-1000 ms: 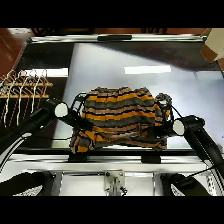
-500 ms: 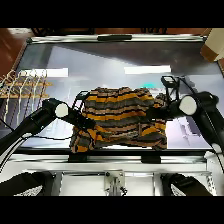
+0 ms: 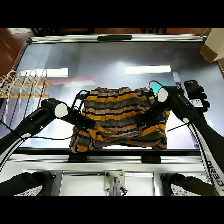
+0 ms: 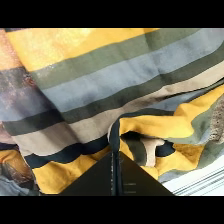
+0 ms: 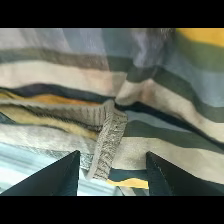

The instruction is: Fold the shirts.

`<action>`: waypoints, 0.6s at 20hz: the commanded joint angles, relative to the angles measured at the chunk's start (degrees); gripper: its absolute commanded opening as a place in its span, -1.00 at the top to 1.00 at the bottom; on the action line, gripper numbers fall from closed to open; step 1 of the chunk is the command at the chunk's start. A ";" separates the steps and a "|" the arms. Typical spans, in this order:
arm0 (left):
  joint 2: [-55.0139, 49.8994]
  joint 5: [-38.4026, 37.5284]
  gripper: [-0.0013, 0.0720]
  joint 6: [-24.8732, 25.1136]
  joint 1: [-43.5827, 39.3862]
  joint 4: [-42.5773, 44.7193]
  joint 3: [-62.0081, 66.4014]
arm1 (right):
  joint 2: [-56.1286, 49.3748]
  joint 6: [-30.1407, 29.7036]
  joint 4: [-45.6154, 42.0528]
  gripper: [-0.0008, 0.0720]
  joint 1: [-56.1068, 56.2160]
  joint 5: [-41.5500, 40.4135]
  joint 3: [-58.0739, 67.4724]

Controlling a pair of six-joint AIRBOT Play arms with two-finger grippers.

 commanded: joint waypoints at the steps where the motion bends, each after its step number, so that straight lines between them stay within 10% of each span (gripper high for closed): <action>1: 0.04 0.04 0.84 0.00 -0.02 -0.85 -0.02 | -2.05 -0.74 -1.79 -0.45 0.02 2.75 0.15; 6: 0.04 0.02 0.84 0.02 -0.22 -2.56 -0.04 | -4.50 -0.52 -1.64 -0.44 0.00 1.46 0.15; 12: 0.04 0.00 0.84 0.04 -0.20 -2.51 -0.04 | -4.83 0.92 -1.64 0.84 0.00 1.70 0.15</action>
